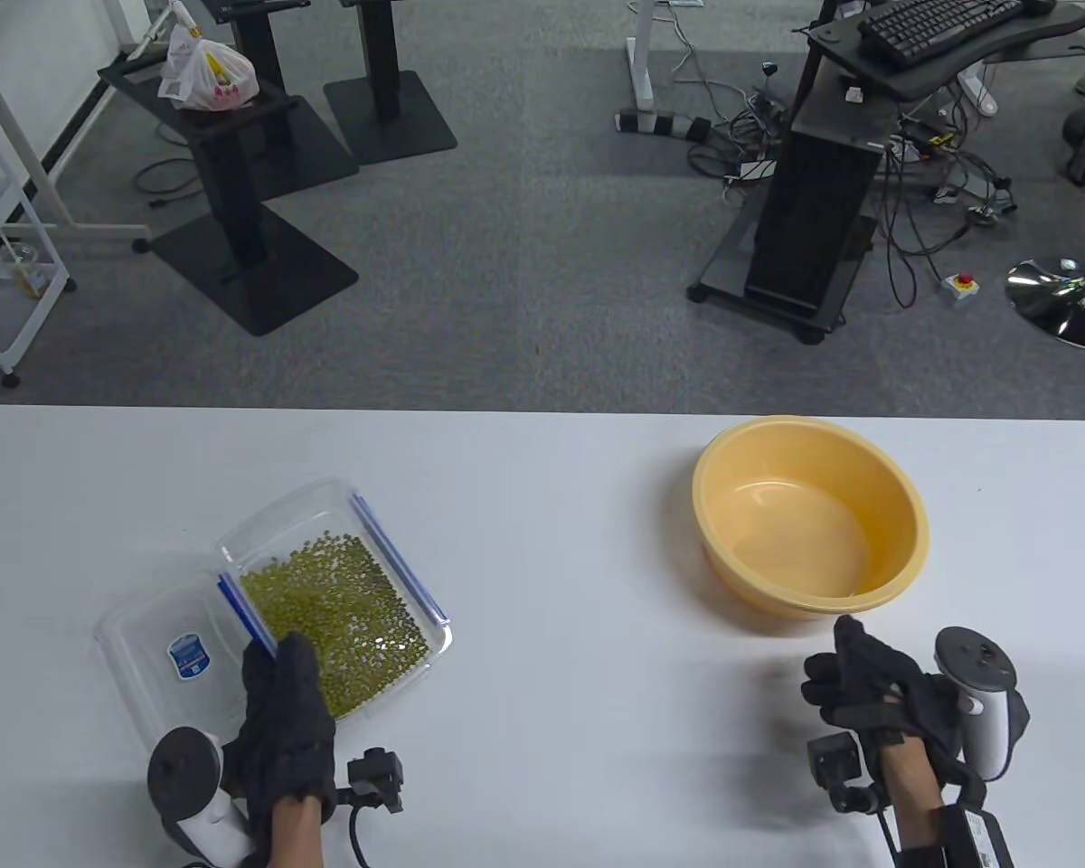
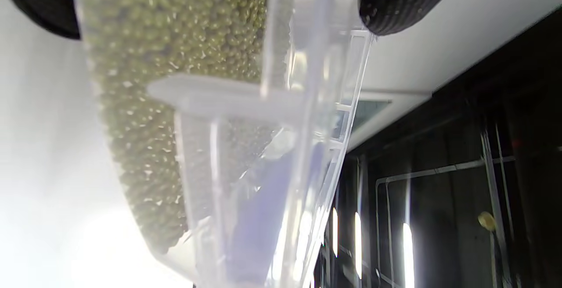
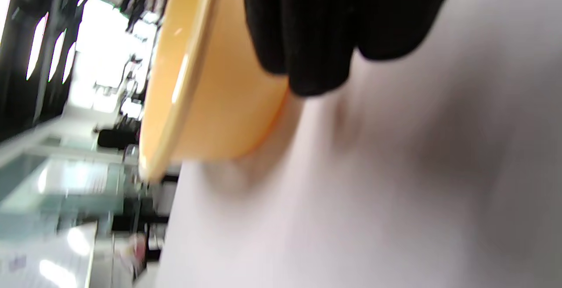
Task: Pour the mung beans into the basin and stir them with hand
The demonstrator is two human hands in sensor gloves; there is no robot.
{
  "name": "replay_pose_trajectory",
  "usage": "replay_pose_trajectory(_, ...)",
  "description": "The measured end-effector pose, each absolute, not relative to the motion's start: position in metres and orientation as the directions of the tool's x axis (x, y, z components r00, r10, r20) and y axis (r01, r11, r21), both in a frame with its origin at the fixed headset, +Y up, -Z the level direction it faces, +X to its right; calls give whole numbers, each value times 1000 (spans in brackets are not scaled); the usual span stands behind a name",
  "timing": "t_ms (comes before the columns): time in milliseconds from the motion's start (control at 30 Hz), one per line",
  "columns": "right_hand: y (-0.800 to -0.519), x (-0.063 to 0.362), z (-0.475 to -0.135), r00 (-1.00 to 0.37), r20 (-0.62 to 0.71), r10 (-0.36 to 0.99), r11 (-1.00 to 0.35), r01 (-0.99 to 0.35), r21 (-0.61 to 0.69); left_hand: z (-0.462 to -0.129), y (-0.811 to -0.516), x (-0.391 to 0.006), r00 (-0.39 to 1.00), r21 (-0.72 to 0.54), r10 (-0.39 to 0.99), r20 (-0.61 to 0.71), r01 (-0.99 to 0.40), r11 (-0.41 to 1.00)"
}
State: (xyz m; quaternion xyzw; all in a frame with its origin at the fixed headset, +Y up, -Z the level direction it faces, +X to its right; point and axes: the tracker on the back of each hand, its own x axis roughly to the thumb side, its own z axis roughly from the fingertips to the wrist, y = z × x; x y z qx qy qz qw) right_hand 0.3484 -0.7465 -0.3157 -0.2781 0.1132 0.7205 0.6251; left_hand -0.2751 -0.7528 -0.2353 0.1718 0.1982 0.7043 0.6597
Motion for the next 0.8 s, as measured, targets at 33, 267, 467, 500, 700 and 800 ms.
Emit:
replay_pose_trajectory(33, -748, 352, -320, -20, -554, 832, -177, -957, -230, -234, -754, -278, -100, 514, 995, -20, -854, -75)
replay_pose_trajectory(267, -757, 371, -372, -50, -701, 711, -288, -930, -226, -236, -756, -277, -179, 495, 983, 32, -852, -171)
replay_pose_trajectory(467, -765, 376, -390, 138, -661, 738, -120, -937, -329, -236, -755, -275, -167, 486, 986, 27, -860, -159)
replay_pose_trajectory(500, -761, 376, -392, 132, -620, 774, -127, -925, -357, -236, -755, -275, -170, 487, 985, 26, -858, -161)
replay_pose_trajectory(700, -727, 361, -379, -134, -560, 818, -284, -940, -190, -235, -755, -274, -187, 489, 982, 36, -853, -181)
replay_pose_trajectory(800, -716, 341, -364, -227, -515, 827, -304, -950, -70, -236, -755, -274, -191, 484, 981, 39, -855, -186)
